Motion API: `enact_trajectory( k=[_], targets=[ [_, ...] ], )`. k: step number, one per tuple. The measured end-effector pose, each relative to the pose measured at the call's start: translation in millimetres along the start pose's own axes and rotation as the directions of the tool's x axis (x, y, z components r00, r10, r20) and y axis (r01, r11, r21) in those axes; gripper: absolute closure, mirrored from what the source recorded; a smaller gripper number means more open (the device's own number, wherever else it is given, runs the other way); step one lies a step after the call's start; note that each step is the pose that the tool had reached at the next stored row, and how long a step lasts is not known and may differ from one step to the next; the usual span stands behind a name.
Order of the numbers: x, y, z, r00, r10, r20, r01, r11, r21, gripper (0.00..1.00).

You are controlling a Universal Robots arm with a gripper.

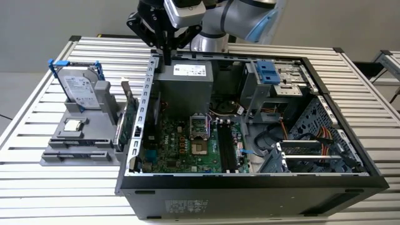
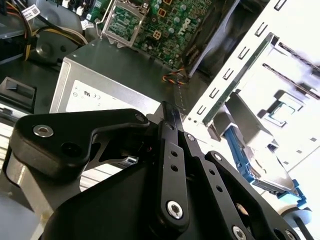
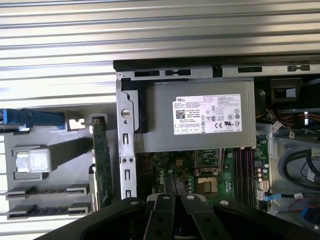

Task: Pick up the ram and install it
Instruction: 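Reach for the ram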

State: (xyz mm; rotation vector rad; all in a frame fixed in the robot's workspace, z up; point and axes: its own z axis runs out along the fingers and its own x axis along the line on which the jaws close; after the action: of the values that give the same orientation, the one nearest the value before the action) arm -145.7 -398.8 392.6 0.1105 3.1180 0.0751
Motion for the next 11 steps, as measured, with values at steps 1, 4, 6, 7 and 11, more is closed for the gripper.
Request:
enact_trajectory(
  k=[1, 4, 6, 7, 11],
  targets=[
    [0.4, 0.0, 0.0, 1.0000, 0.000, 0.0000, 0.000, 1.0000, 0.0000, 1.00],
    [1.5, -0.1, -0.1, 1.0000, 0.000, -0.0003, 0.000, 1.0000, 0.0001, 1.00],
    [2.1, -0.1, -0.1, 1.0000, 0.000, -0.0002, 0.000, 1.0000, 0.0001, 1.00],
    [2.4, -0.2, -0.1, 1.0000, 0.000, -0.0003, 0.000, 1.0000, 0.0001, 1.00],
    [4.0, -0.3, -0.1, 1.0000, 0.000, -0.0003, 0.000, 1.0000, 0.0001, 1.00]
  ],
)
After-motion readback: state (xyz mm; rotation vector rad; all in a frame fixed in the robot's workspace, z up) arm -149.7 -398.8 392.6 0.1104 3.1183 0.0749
